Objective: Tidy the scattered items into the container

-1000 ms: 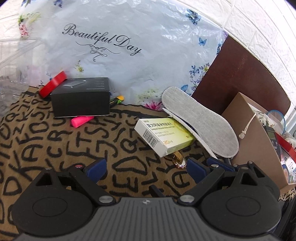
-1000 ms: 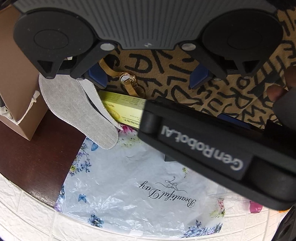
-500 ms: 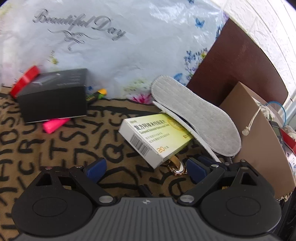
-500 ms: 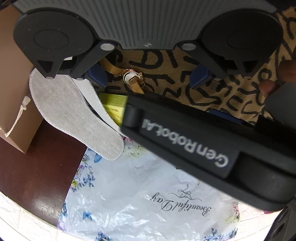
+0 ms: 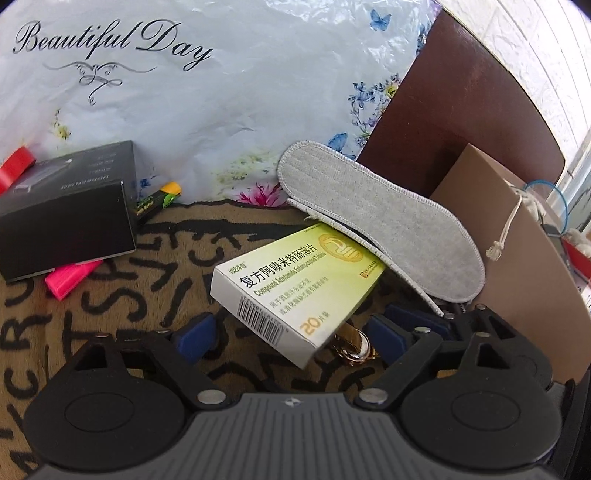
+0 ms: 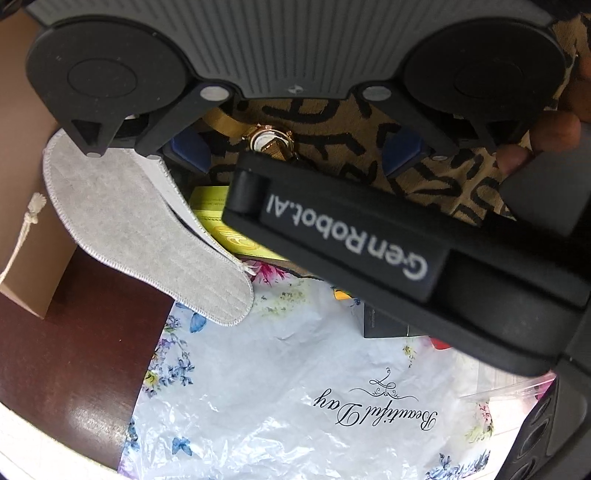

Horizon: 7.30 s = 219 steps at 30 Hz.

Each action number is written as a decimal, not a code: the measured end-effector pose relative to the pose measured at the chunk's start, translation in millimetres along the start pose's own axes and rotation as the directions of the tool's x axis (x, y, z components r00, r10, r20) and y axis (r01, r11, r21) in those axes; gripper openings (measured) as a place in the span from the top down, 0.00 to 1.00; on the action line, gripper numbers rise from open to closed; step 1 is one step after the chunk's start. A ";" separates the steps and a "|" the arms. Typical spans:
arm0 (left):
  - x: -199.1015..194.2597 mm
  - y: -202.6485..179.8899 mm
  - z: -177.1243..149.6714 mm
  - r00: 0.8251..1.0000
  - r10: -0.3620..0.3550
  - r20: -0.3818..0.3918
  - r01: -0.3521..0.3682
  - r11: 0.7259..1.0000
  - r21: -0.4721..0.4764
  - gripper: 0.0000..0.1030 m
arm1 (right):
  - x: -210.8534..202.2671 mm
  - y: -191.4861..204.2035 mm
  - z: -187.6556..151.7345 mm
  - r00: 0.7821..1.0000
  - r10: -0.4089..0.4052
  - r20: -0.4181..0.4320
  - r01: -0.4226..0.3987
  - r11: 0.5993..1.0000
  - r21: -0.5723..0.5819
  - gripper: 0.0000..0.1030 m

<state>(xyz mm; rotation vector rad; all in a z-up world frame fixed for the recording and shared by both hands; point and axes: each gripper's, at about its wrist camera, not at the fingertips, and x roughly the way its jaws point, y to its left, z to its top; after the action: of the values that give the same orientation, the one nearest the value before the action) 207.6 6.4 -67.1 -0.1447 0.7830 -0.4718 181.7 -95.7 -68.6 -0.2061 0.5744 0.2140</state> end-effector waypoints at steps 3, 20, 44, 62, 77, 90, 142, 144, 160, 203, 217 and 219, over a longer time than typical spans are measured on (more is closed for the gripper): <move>0.7 -3.8 -3.0 1.000 0.024 0.006 -0.024 0.999 0.029 0.36 | 3.2 -4.0 1.6 0.999 0.040 -0.010 -0.040 0.999 0.016 0.24; -37.3 -7.1 -46.2 0.999 -0.039 -0.008 0.039 0.999 -0.007 0.76 | -23.2 -8.4 -6.4 0.978 0.206 -0.015 -0.207 0.977 -0.053 0.61; 17.0 8.1 10.8 0.999 0.008 -0.046 -0.002 0.993 0.119 0.25 | -7.1 -13.2 -5.1 0.991 0.130 -0.011 -0.130 0.991 -0.006 0.17; -18.5 -5.0 -20.7 0.999 0.013 -0.033 -0.011 0.998 0.066 0.48 | -25.9 -7.3 -1.4 0.984 0.178 -0.020 -0.179 0.984 -0.025 0.31; -59.3 -13.3 -55.6 1.000 0.020 -0.012 -0.020 1.000 -0.013 0.50 | -70.5 14.7 -13.4 0.970 0.244 0.004 -0.241 0.959 -0.148 0.25; -51.3 24.1 -41.2 0.998 0.071 0.002 -0.070 0.993 -0.098 0.28 | -47.6 -11.0 -11.8 0.985 0.173 -0.013 -0.174 0.983 -0.059 0.17; -59.5 -224.7 21.9 0.956 -0.239 0.169 0.198 0.953 0.230 0.55 | -188.1 -140.7 -10.3 0.948 -0.201 0.247 0.162 0.972 0.168 0.29; -42.5 -233.2 19.1 0.957 -0.250 0.148 0.211 0.948 0.240 0.55 | -186.7 -153.0 -17.9 0.947 -0.227 0.229 0.190 0.966 0.176 0.29; -42.0 -214.4 5.0 0.964 -0.226 0.138 0.198 0.961 0.192 0.17 | -193.3 -160.2 -47.0 0.936 -0.268 0.229 0.220 0.952 0.215 0.19; -147.2 -72.4 -100.1 0.985 -0.009 0.172 0.036 0.987 -0.156 0.06 | -213.5 -40.0 -41.4 0.975 0.022 0.221 0.003 0.994 -0.111 0.15; -95.5 -13.8 -91.6 0.991 0.090 0.095 -0.062 0.963 -0.264 0.12 | -144.8 -19.8 -57.1 0.990 0.134 0.051 -0.125 0.981 -0.150 0.33; -89.8 -8.2 -86.9 0.990 0.106 0.091 -0.079 0.963 -0.259 0.14 | -137.3 -21.6 -55.9 0.988 0.148 0.046 -0.140 0.979 -0.146 0.35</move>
<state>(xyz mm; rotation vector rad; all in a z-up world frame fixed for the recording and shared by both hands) 88.3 44.5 -68.2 -0.3678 0.7419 -0.2705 46.1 -149.9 -35.2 -0.2964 0.5185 0.4011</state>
